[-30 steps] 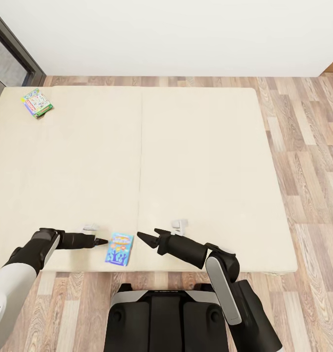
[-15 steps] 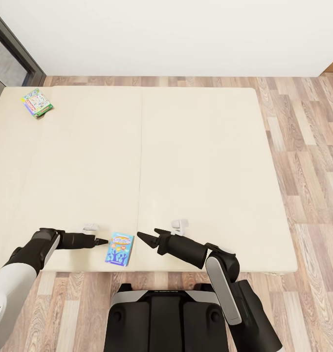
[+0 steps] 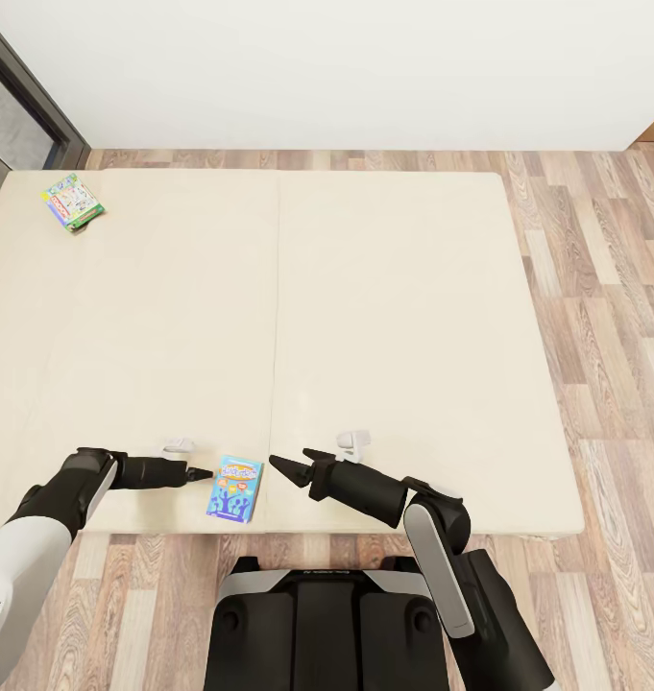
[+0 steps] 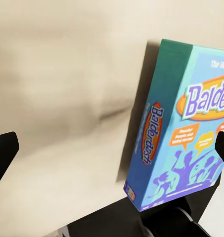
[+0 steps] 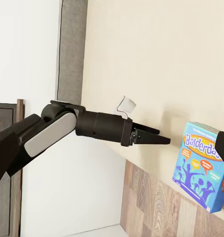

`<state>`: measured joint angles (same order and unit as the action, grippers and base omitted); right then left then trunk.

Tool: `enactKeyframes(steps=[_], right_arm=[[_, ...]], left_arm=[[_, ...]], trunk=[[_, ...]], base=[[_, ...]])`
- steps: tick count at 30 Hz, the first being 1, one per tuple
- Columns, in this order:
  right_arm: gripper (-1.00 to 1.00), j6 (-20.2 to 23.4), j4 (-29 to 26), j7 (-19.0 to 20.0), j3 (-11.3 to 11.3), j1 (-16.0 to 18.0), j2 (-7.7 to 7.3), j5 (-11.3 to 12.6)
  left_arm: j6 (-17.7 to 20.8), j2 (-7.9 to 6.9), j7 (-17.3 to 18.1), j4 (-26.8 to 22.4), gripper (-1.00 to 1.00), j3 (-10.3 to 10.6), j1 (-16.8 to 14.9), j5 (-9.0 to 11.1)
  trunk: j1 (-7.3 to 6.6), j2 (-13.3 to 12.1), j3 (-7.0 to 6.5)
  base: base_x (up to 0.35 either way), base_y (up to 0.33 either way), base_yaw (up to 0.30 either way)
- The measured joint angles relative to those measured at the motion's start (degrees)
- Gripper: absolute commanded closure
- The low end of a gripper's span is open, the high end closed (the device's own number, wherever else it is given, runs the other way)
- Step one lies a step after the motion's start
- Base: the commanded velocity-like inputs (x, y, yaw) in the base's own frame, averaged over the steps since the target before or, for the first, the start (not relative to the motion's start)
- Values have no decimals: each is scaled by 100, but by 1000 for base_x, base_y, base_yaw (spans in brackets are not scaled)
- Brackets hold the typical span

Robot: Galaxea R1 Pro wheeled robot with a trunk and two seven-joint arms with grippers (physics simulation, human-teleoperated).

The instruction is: Put all the toys in the child's room - the three board games (two on the bed and one on the table), the two jigsaw puzzles on the table, and the tennis ball on the table - inside the toy box on the table in the child's room.

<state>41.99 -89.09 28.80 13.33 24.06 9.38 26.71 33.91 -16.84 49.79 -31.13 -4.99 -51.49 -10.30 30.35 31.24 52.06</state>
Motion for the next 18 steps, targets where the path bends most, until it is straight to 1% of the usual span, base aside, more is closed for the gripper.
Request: enactKeyframes(steps=[9, 11, 18], right_arm=[[-100, 0, 0, 8, 0, 0, -6, 0], [-100, 0, 0, 10, 0, 0, -7, 0], [-100, 0, 0, 18, 0, 0, -8, 0]], left_arm=[[8, 19, 16, 0, -100, 8, 0, -2], [8, 44, 17, 0, -100, 8, 0, -1], [8, 199, 69, 0, -100, 20, 0, -10]], trunk=[[0, 0, 0], [0, 0, 0], [0, 0, 0]], base=[[0, 0, 0], [0, 0, 0], [0, 0, 0]])
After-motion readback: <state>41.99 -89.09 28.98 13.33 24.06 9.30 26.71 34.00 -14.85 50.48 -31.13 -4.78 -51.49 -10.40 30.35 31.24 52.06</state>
